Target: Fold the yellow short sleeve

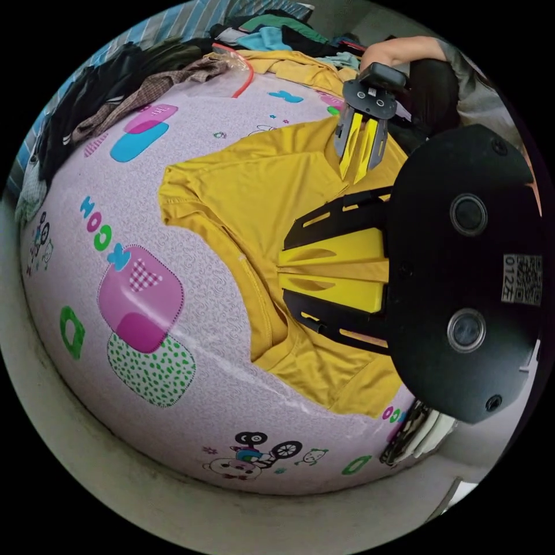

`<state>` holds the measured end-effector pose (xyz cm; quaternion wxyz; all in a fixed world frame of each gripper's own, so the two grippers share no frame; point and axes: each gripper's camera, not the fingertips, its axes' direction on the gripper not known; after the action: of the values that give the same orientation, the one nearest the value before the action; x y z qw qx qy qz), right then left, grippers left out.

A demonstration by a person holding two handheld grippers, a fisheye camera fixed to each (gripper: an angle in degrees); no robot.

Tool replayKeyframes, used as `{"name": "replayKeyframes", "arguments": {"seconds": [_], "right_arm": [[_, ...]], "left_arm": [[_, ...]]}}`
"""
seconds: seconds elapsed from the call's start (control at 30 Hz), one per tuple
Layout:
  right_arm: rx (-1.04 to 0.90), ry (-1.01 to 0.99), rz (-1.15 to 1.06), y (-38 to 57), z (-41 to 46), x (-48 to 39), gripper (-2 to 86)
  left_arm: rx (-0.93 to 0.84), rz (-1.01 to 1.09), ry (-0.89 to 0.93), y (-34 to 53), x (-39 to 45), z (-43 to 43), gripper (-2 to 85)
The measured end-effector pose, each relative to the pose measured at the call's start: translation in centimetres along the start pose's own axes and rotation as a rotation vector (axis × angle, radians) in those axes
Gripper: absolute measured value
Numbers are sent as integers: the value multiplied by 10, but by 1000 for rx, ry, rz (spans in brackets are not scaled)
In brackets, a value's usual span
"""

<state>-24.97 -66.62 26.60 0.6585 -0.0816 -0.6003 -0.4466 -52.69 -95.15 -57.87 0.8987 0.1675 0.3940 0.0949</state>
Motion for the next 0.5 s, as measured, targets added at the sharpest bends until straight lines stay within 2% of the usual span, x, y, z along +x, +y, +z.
{"name": "replayKeyframes", "arguments": {"seconds": [0.17,0.33,0.5], "right_arm": [[-1,-89,-17,26,-11,6,64],[-44,-65,58,79,-41,35,61],[-74,-29,196,156,-85,62,62]], "left_arm": [[122,-49,108,41,-21,0,7],[170,107,249,94,7,28,8],[168,168,357,144,31,66,8]]}}
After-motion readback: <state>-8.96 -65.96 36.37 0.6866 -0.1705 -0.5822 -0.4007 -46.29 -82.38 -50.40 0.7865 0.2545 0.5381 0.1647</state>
